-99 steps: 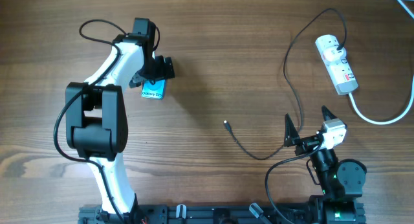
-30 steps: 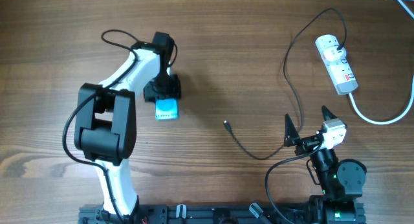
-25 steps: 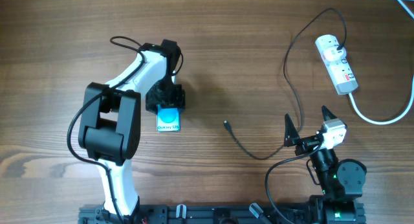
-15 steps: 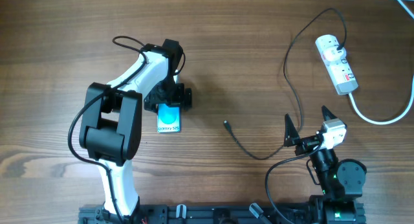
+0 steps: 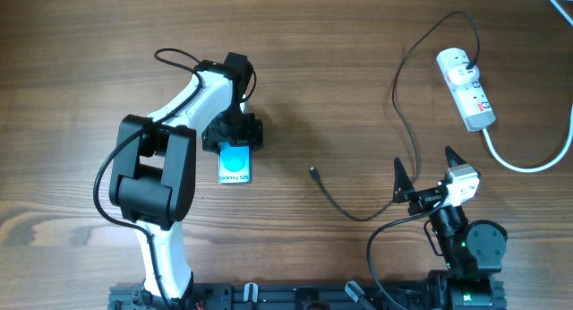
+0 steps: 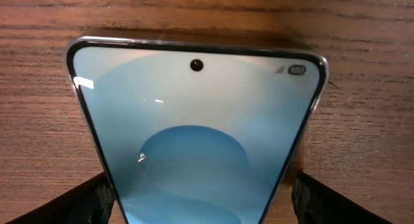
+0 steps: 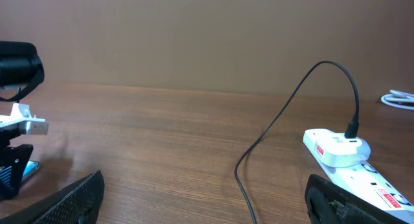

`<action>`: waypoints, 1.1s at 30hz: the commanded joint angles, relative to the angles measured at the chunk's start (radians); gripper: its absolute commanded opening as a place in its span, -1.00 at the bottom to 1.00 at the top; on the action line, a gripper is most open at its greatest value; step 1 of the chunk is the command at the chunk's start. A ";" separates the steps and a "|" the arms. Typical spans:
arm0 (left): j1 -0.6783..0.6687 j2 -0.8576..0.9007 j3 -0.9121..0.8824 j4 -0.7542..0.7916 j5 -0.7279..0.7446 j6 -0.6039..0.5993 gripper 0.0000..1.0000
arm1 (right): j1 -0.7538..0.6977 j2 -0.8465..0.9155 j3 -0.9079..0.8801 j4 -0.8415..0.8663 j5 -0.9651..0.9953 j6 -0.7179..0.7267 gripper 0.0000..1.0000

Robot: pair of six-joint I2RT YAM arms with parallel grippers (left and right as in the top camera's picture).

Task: Plug charger to phone and switch on socket
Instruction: 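Lift the phone with the left gripper and pull it toward center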

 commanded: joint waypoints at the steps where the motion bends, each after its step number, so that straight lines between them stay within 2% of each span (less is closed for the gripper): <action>1: -0.004 0.026 -0.013 0.016 0.001 -0.055 0.68 | 0.003 -0.002 -0.001 0.005 -0.002 0.012 0.99; 3: -0.004 0.026 -0.013 0.023 0.001 -0.055 0.70 | 0.003 -0.002 -0.001 0.005 -0.002 0.012 0.99; 7: -0.004 0.026 -0.013 0.044 0.001 -0.054 0.88 | 0.003 -0.002 -0.001 0.005 -0.002 0.012 0.99; 9: -0.004 0.026 -0.013 0.045 0.001 -0.055 0.89 | 0.003 -0.002 -0.001 0.005 -0.002 0.012 0.99; 16: -0.004 0.026 -0.013 -0.016 0.012 -0.053 0.87 | 0.003 -0.002 -0.001 0.005 -0.002 0.012 0.99; 20: -0.004 0.026 -0.013 -0.020 0.012 -0.048 0.79 | 0.003 -0.002 -0.001 0.005 -0.002 0.012 0.99; 25: -0.005 0.026 -0.013 -0.027 0.012 0.027 0.67 | 0.003 -0.002 -0.001 0.005 -0.002 0.012 0.99; 33: -0.005 0.026 -0.013 0.000 0.019 0.026 0.68 | 0.003 -0.002 -0.001 0.005 -0.002 0.012 1.00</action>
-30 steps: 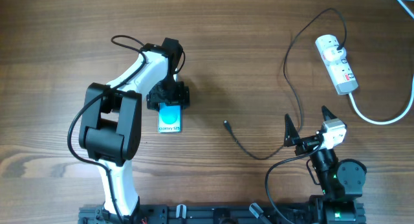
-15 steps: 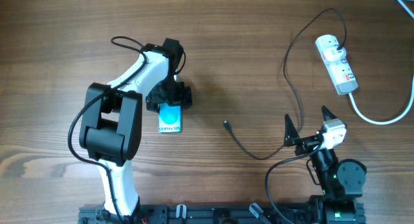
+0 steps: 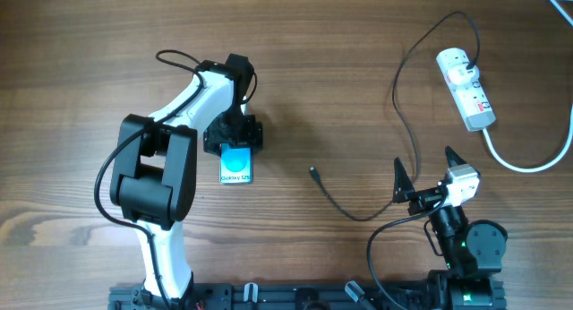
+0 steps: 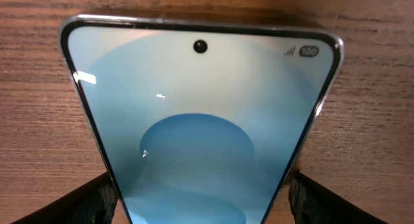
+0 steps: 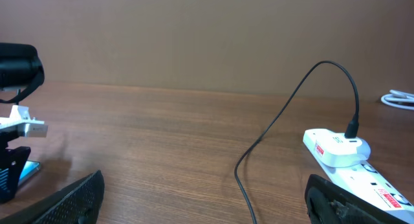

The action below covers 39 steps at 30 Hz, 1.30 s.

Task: Plug charger to phone and switch on socket
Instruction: 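Lift the phone with the left gripper and pull it toward center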

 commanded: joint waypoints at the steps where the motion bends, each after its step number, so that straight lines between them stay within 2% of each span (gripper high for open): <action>1: -0.002 0.025 -0.014 0.023 0.024 0.021 0.67 | 0.003 -0.002 -0.001 0.005 -0.002 0.012 1.00; 12: -0.007 0.025 -0.014 0.041 0.070 0.021 0.65 | 0.003 -0.002 -0.001 0.005 -0.002 0.012 0.99; 20: -0.075 0.025 -0.014 0.052 0.069 0.021 0.65 | 0.003 -0.002 -0.001 0.005 -0.002 0.012 0.99; 27: -0.092 0.025 -0.014 0.010 0.069 0.021 0.75 | 0.003 -0.002 -0.001 0.005 -0.002 0.012 1.00; 35: -0.091 0.025 -0.014 -0.026 0.069 0.019 0.75 | 0.003 -0.002 -0.001 0.005 -0.002 0.012 1.00; 39: -0.091 0.025 -0.014 0.008 0.058 -0.037 0.69 | 0.003 -0.002 -0.001 0.005 -0.002 0.012 1.00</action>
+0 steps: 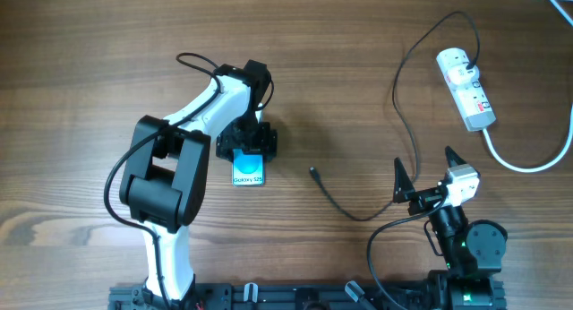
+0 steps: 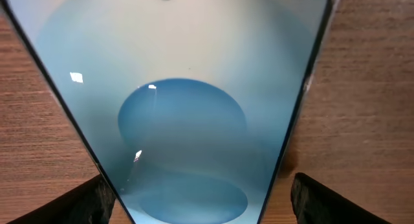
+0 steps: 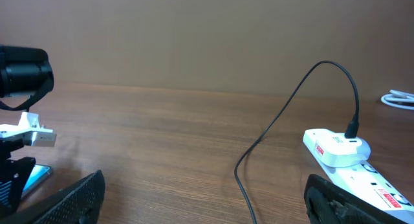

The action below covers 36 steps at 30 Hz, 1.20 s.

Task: Plug charger to phone and switch on socket
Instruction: 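Lift the phone with the left gripper and pull it toward center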

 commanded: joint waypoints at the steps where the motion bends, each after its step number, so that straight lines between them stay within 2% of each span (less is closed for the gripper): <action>1: -0.006 0.023 -0.014 0.041 0.016 -0.031 0.69 | 0.003 -0.002 -0.001 0.005 -0.002 0.013 1.00; 12: -0.009 0.023 -0.014 0.064 0.016 -0.031 0.61 | 0.003 -0.002 -0.001 0.005 -0.002 0.012 0.99; 17: -0.009 0.023 -0.014 0.069 0.016 -0.031 0.50 | 0.003 -0.002 -0.001 0.005 -0.002 0.012 0.99; 25: -0.009 0.023 -0.014 0.119 0.016 -0.032 0.57 | 0.003 -0.002 -0.001 0.005 -0.002 0.013 0.99; 28: -0.009 0.023 -0.014 0.120 0.016 -0.032 0.46 | 0.003 -0.002 -0.001 0.005 -0.002 0.012 0.99; 31: -0.009 0.023 -0.014 0.120 0.016 -0.031 0.43 | 0.003 -0.002 -0.001 0.005 -0.002 0.012 0.99; 36: -0.009 0.023 -0.014 0.128 0.016 -0.032 0.55 | 0.003 -0.002 -0.001 0.005 -0.002 0.012 0.99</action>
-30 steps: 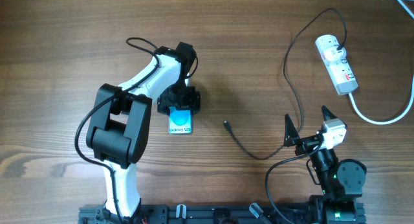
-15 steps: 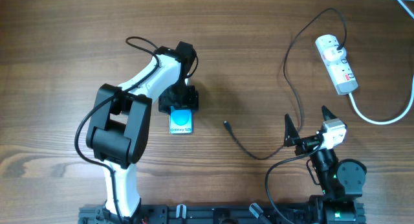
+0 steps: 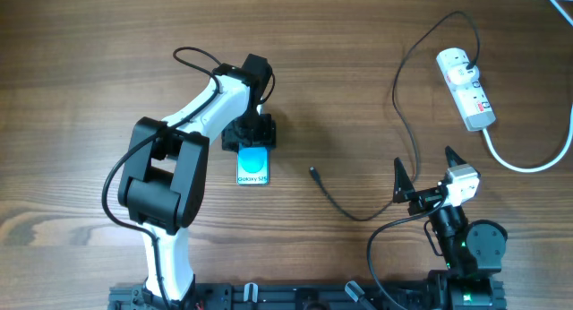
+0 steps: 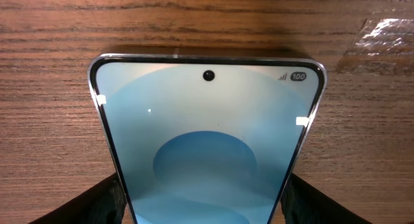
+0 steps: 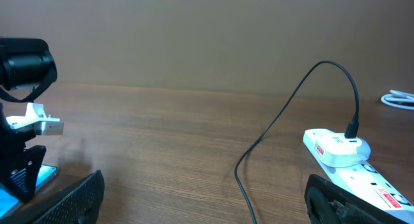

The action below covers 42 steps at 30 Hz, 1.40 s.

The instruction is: Plug charger to phone and switch on socket

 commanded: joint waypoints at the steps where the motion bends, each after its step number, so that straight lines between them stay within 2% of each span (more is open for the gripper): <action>1: -0.009 0.033 -0.014 0.033 0.035 0.005 0.57 | 0.003 -0.002 -0.001 0.005 -0.002 0.012 0.99; 4: -0.012 0.033 -0.014 -0.011 0.034 -0.013 0.66 | 0.003 -0.002 -0.001 0.005 -0.002 0.012 0.99; 8: -0.018 0.033 -0.038 -0.020 0.034 -0.021 0.61 | 0.003 -0.002 -0.001 0.005 -0.002 0.012 1.00; 13: -0.017 0.033 -0.097 0.113 0.034 -0.040 0.53 | 0.003 -0.002 -0.001 0.005 -0.002 0.011 0.99; 18: -0.014 0.033 -0.096 0.179 0.031 -0.047 0.40 | 0.003 -0.002 -0.001 0.005 -0.002 0.011 0.99; 22: -0.014 0.033 -0.096 0.225 -0.050 -0.046 0.36 | 0.003 -0.002 -0.001 0.005 -0.002 0.012 1.00; 24: -0.014 0.033 -0.096 0.234 -0.060 -0.047 0.41 | 0.003 -0.002 -0.001 0.005 -0.002 0.012 0.99; 26: -0.014 0.033 -0.096 0.227 -0.059 -0.047 0.64 | 0.003 -0.002 -0.001 0.005 -0.002 0.012 0.99; 29: -0.015 0.033 -0.096 0.182 -0.041 -0.070 0.67 | 0.003 -0.002 -0.001 0.005 -0.002 0.012 1.00; 34: -0.015 0.033 -0.097 0.164 -0.042 -0.069 0.47 | 0.003 -0.002 -0.001 0.005 -0.002 0.012 0.99; 42: -0.001 0.032 -0.095 0.159 -0.040 -0.069 0.37 | 0.003 -0.002 -0.001 0.005 -0.002 0.012 0.99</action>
